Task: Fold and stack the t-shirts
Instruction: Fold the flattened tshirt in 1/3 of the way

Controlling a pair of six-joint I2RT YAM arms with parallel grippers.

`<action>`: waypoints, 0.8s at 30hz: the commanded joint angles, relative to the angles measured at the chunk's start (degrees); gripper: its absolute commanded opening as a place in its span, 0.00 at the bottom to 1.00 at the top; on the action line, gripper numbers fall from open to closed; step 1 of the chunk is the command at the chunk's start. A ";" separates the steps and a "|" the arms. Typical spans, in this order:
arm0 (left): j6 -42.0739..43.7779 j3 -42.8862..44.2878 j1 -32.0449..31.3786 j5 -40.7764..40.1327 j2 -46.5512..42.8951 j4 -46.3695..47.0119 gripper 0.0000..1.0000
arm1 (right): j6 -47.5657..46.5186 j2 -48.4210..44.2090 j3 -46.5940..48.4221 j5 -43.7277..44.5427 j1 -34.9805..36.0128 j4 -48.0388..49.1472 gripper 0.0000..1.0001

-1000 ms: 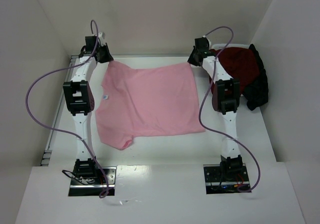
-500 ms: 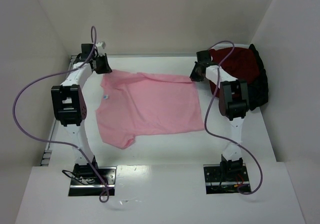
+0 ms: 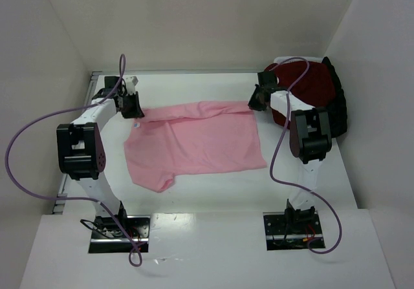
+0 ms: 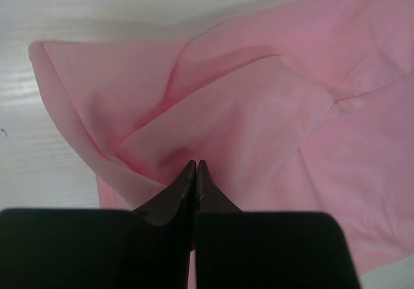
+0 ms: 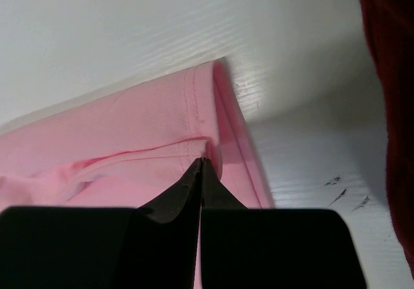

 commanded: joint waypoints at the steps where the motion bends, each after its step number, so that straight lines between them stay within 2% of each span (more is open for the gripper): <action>1: 0.34 -2.25 0.24 -4.05 -2.97 -0.01 0.00 | 0.61 -3.39 -1.18 1.75 0.19 1.34 0.00; 7: -2.99 -3.57 0.76 -8.98 -1.22 1.56 0.00 | 1.67 -5.84 -6.01 3.42 0.19 2.22 0.00; 12: -5.72 -0.85 1.29 -12.41 0.46 2.62 0.00 | 2.19 -7.08 -7.15 3.95 0.19 2.22 0.00; 21: -3.36 -2.25 1.82 -10.14 1.51 2.01 0.02 | 2.72 -8.13 -9.44 3.16 -0.34 3.27 0.00; 22: -3.35 -2.25 1.82 -8.56 0.99 2.01 0.06 | 2.72 -8.13 -9.44 2.55 -0.34 3.27 0.02; 23: -3.35 -2.25 1.82 -7.68 0.99 2.01 0.30 | 2.72 -8.13 -9.44 2.54 -0.34 3.27 0.06; 24: -3.35 -2.25 1.82 -6.71 0.99 2.01 0.43 | 2.72 -8.13 -9.44 2.54 -0.34 3.27 0.09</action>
